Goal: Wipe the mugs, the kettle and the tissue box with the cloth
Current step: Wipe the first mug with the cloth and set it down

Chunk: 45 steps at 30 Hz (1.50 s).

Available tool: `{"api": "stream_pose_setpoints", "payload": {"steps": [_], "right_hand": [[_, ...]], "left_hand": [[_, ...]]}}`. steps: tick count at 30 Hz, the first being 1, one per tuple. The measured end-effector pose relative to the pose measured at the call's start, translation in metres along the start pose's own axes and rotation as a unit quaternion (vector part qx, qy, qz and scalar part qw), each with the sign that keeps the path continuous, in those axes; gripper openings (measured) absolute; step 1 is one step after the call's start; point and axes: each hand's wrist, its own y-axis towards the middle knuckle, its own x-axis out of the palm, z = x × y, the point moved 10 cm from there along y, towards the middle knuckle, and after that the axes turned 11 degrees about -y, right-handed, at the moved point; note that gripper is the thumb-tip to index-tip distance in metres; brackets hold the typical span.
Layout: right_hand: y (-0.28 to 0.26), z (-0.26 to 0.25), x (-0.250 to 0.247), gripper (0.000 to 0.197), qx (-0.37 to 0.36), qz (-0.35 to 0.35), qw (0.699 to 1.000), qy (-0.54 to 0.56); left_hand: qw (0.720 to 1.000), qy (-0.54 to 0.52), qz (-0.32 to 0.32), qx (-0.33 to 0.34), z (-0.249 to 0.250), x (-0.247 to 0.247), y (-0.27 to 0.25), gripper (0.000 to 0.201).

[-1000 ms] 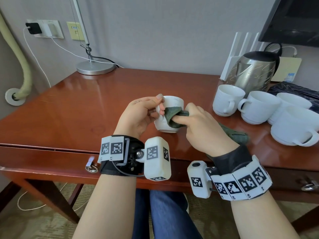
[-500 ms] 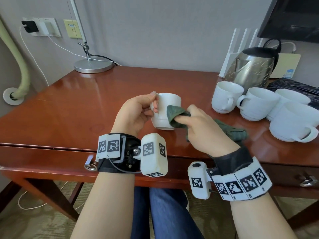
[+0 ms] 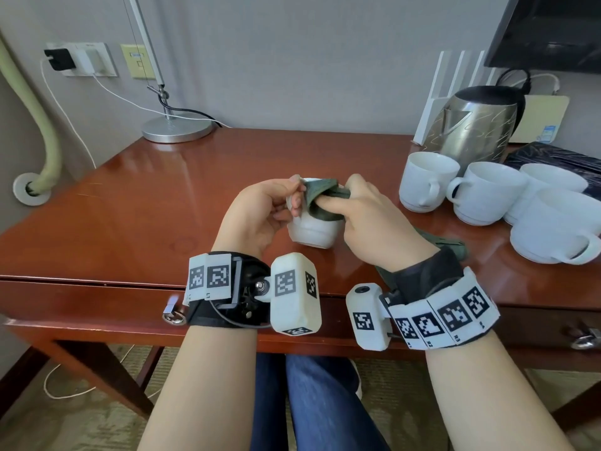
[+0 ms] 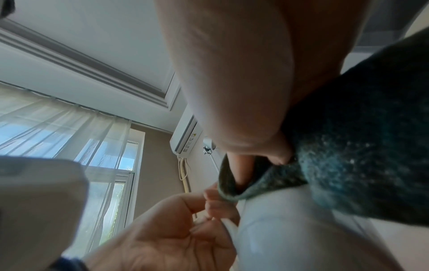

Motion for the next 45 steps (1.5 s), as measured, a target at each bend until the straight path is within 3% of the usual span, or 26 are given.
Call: {"api": "stream_pose_setpoints", "payload": {"steps": [8, 13, 16, 17, 22, 26, 31, 34, 36, 38, 39, 42, 45], "right_hand": [[-0.021, -0.005, 0.024, 0.057, -0.036, -0.076, 0.994, 0.072], [-0.020, 0.022, 0.005, 0.033, 0.032, 0.063, 0.973, 0.219], [-0.018, 0.018, 0.007, 0.028, 0.040, 0.060, 0.979, 0.193], [-0.017, 0.014, 0.008, 0.032, 0.042, 0.048, 0.983, 0.171], [-0.002, 0.001, 0.010, 0.088, 0.035, -0.015, 0.998, 0.041], [0.015, 0.004, 0.013, 0.112, 0.029, -0.067, 0.997, -0.020], [0.030, 0.000, 0.020, 0.118, 0.006, -0.100, 0.994, -0.031], [0.034, -0.004, 0.019, 0.109, -0.002, -0.086, 0.996, -0.021], [0.035, -0.005, 0.020, 0.105, -0.009, -0.089, 0.996, -0.018], [0.037, -0.006, 0.019, 0.104, -0.014, -0.093, 0.995, -0.018], [0.038, -0.006, 0.019, 0.104, -0.014, -0.095, 0.995, -0.019], [0.041, -0.005, 0.020, 0.102, -0.003, -0.107, 0.994, -0.010], [0.042, -0.004, 0.021, 0.103, 0.003, -0.118, 0.993, -0.003]], "left_hand": [[0.998, -0.036, 0.041, -0.002, -0.001, -0.013, 0.000, 0.024], [0.997, -0.016, 0.078, 0.007, 0.004, -0.027, -0.005, 0.025], [0.993, -0.001, 0.117, 0.026, 0.010, -0.040, -0.010, 0.021], [0.991, 0.008, 0.126, 0.033, 0.013, -0.043, -0.012, 0.020], [0.977, 0.122, 0.169, 0.046, 0.021, -0.056, -0.017, 0.021], [0.956, 0.236, 0.166, 0.054, 0.027, -0.056, -0.014, 0.024], [0.943, 0.281, 0.169, 0.056, 0.028, -0.057, -0.013, 0.026], [0.907, 0.379, 0.173, 0.063, 0.036, -0.060, -0.015, 0.028], [0.877, 0.443, 0.164, 0.089, 0.044, -0.058, -0.015, 0.022], [0.860, 0.479, 0.130, 0.116, 0.051, -0.048, -0.015, 0.038], [0.866, 0.475, 0.100, 0.118, 0.051, -0.042, -0.016, 0.047], [0.878, 0.472, 0.005, 0.079, 0.043, -0.027, -0.015, 0.064], [0.835, 0.545, -0.057, 0.038, 0.030, -0.017, -0.015, 0.093]]}}
